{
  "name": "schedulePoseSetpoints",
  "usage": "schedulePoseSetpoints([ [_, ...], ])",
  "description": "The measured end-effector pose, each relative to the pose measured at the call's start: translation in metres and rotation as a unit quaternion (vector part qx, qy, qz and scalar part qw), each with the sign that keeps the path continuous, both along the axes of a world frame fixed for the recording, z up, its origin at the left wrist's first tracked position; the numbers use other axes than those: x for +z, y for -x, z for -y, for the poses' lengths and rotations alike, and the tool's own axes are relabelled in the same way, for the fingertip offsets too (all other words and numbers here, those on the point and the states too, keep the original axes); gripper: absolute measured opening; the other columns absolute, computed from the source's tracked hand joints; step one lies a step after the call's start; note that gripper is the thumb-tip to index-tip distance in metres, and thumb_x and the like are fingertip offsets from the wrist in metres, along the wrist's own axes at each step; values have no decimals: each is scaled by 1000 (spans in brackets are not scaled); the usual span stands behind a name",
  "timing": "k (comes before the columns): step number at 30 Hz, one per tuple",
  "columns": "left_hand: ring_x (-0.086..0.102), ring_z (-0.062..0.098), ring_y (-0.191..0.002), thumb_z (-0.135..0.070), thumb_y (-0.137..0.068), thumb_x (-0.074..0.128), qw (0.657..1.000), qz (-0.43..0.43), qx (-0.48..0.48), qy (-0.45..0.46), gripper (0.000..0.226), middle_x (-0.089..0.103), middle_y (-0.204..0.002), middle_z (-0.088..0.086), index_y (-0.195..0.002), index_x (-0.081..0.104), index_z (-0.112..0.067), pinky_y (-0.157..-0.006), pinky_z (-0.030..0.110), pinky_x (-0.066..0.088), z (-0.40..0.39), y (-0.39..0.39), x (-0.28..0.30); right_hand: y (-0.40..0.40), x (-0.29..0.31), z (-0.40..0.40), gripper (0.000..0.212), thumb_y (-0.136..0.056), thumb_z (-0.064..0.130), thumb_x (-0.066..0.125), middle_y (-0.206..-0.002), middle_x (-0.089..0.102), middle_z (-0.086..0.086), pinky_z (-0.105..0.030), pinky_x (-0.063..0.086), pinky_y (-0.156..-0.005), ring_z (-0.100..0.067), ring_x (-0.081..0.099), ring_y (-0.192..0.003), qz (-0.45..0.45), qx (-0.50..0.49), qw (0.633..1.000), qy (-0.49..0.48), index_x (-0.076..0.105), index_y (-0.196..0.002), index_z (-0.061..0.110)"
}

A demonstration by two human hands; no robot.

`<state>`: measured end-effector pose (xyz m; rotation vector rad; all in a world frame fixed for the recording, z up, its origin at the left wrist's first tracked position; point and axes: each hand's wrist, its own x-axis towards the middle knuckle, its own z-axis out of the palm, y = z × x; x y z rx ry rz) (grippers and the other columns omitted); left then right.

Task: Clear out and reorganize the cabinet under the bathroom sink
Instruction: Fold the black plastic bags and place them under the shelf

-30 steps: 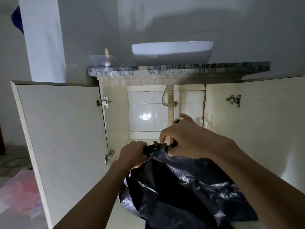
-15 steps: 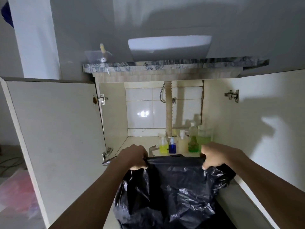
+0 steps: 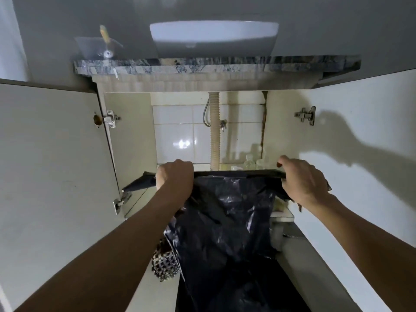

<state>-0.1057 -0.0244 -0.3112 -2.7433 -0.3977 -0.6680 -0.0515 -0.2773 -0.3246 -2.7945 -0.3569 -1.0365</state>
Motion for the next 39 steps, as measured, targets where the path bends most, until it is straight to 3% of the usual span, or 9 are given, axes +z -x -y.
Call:
schedulePoseSetpoints([
  [3,62,20,-79,-16,-91,54,1000,4,-17,5,17,64,-92,1,-107,59,-18,-65,29,42,9,18,-11,11,-20,17,35,-81,2,53,-103,66,-6,-37,52,-68,-34,65,-90,-3,7,999,-34,56,-114,15],
  [8,62,25,-105,-16,-86,56,971,-230,-49,31,37,60,-119,5,-123,55,-17,-77,31,45,22,35,-88,31,-97,36,33,-81,6,54,-103,66,-5,-33,47,-73,-30,63,-98,-125,26,992,24,59,-110,19],
  [13,59,33,-103,-16,-86,56,928,-367,-49,50,31,58,-112,7,-117,57,-16,-85,45,46,41,44,-171,46,-198,51,28,-83,11,55,-101,65,-4,-31,49,-73,-26,65,-94,-239,16,965,105,57,-111,16],
  [24,46,40,-126,-14,-83,64,851,-490,-3,189,100,33,-146,21,-152,-7,-16,-97,50,46,60,117,-342,113,-334,68,48,-90,16,53,-127,51,-4,-38,39,-100,-24,54,-117,-477,-67,858,178,38,-135,21],
  [28,38,39,-135,-31,-79,70,801,-529,-17,278,110,24,-152,24,-152,-12,-18,-107,43,39,60,121,-366,112,-341,78,83,-78,21,71,-141,45,-5,-41,33,-107,-27,46,-129,-610,-96,768,171,23,-147,21],
  [32,50,34,-126,-51,-74,68,811,-463,-42,355,85,47,-141,14,-145,32,-24,-102,41,45,52,112,-360,96,-327,87,91,-67,35,81,-135,50,-6,-26,46,-94,-21,55,-116,-692,-79,716,51,36,-143,13],
  [35,55,35,-116,-33,-80,61,871,-285,22,400,50,54,-127,14,-127,50,-19,-95,42,49,33,105,-350,85,-307,98,64,-73,33,79,-116,57,-7,-23,44,-77,-21,60,-102,-640,-93,754,-117,53,-127,9],
  [37,51,36,-115,-25,-80,64,853,-240,107,452,53,48,-124,16,-127,43,-10,-93,43,47,17,107,-347,83,-304,111,65,-73,33,79,-127,55,-13,-27,42,-89,-27,54,-117,-562,-134,795,-186,52,-126,6],
  [39,55,34,-107,-27,-74,75,784,-239,179,545,64,54,-117,17,-125,44,-2,-87,39,50,2,113,-354,91,-316,124,83,-70,37,81,-137,46,-19,-36,42,-101,-35,47,-125,-553,-183,783,-218,40,-135,4],
])
